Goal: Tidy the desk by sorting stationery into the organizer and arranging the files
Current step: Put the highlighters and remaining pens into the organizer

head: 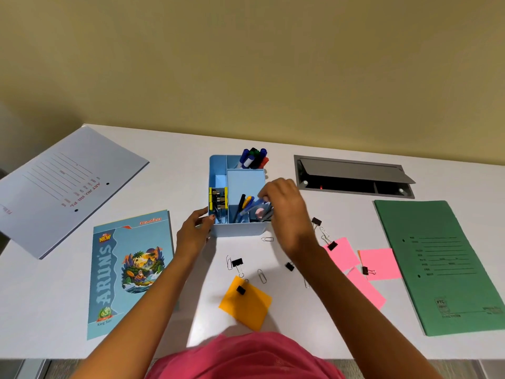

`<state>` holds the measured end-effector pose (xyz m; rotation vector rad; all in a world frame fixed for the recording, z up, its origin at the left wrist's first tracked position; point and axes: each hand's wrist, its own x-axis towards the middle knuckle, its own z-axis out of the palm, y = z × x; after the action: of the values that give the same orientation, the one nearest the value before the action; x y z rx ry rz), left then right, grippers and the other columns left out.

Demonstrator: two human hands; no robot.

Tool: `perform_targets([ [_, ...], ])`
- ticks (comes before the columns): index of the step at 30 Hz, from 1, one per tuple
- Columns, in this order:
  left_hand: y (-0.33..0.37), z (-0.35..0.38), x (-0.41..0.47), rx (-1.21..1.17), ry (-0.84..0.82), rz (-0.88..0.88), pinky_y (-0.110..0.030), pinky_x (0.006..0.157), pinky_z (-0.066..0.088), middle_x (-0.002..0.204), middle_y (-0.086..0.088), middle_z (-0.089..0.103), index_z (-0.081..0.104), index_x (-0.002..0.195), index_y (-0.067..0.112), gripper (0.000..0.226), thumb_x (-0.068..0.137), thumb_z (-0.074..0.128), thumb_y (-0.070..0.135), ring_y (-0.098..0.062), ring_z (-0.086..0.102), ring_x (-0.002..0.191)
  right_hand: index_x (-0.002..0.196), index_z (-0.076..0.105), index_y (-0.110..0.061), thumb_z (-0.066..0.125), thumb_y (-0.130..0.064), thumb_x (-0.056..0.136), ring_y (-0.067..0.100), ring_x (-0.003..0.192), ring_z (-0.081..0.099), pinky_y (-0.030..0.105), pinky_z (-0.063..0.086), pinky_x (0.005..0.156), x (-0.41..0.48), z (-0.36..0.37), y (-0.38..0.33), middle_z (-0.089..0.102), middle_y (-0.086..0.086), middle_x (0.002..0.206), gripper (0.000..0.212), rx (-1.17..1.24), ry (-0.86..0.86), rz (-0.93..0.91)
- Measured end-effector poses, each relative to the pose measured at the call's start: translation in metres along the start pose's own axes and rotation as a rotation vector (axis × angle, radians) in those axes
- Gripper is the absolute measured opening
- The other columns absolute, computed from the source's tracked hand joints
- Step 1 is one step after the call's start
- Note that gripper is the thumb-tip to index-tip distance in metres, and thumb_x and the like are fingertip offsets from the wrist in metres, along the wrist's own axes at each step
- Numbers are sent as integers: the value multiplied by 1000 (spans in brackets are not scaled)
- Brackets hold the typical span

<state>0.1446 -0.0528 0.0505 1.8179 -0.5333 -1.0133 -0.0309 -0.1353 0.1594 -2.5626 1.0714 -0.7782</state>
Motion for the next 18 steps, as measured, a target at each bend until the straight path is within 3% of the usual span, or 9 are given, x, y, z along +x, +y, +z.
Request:
perform_targets([
  [3, 2, 0, -1, 4, 8, 4, -37, 82, 53, 110, -3, 58, 52, 130, 22, 36, 95, 54, 29, -24, 59, 98, 81, 62, 0, 57, 27, 57, 31, 80, 53, 31, 37, 59, 4, 26, -10, 60, 17, 83, 36, -125, -176, 39],
  [7, 3, 1, -2, 13, 22, 9, -38, 84, 53, 109, -1, 58, 52, 130, 22, 36, 95, 55, 28, -23, 59, 96, 88, 63, 5, 58, 25, 66, 36, 84, 55, 31, 29, 62, 9, 44, -18, 60, 23, 87, 30, -166, -208, 56],
  [9, 3, 1, -2, 17, 25, 12, -39, 86, 53, 107, 0, 58, 52, 130, 21, 36, 95, 55, 29, -23, 59, 94, 100, 62, 6, 60, 23, 69, 36, 90, 55, 35, 37, 62, 11, 47, -21, 59, 24, 95, 35, -198, -222, 84],
  [12, 2, 2, -2, 21, 28, 14, -39, 87, 53, 108, 0, 57, 53, 130, 22, 36, 94, 55, 30, -23, 59, 98, 105, 64, 4, 74, 19, 58, 39, 85, 59, 38, 51, 63, 14, 56, -21, 62, 25, 99, 51, -239, -207, 126],
  [16, 3, 1, -2, 16, 32, 17, -38, 87, 52, 109, 0, 57, 53, 130, 21, 36, 95, 54, 30, -23, 59, 99, 116, 61, 5, 73, 20, 60, 48, 104, 59, 48, 54, 77, 15, 66, -19, 59, 30, 119, 59, -199, -245, 119],
  [18, 2, 1, -2, 13, 31, 20, -38, 86, 52, 108, 0, 58, 53, 129, 21, 36, 95, 54, 29, -22, 59, 96, 117, 60, 5, 68, 19, 67, 45, 106, 57, 45, 53, 76, 14, 69, -21, 58, 28, 121, 52, -201, -314, 123],
])
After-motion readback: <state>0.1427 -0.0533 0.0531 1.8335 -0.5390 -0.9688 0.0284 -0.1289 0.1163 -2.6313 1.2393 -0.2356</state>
